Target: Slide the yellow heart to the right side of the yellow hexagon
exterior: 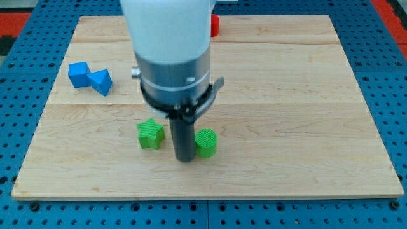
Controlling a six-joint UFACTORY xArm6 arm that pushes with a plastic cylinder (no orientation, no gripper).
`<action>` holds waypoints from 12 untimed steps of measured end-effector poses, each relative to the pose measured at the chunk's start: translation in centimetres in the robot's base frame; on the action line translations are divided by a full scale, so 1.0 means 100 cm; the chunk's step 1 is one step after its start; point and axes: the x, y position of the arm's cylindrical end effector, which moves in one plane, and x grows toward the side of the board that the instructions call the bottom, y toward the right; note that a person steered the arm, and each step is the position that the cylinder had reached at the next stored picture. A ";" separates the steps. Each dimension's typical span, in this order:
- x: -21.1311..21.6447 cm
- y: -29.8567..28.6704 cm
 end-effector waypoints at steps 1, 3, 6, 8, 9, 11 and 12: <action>-0.045 -0.010; -0.128 -0.025; -0.110 -0.003; -0.176 0.000; -0.191 0.016; -0.217 0.047; -0.239 0.004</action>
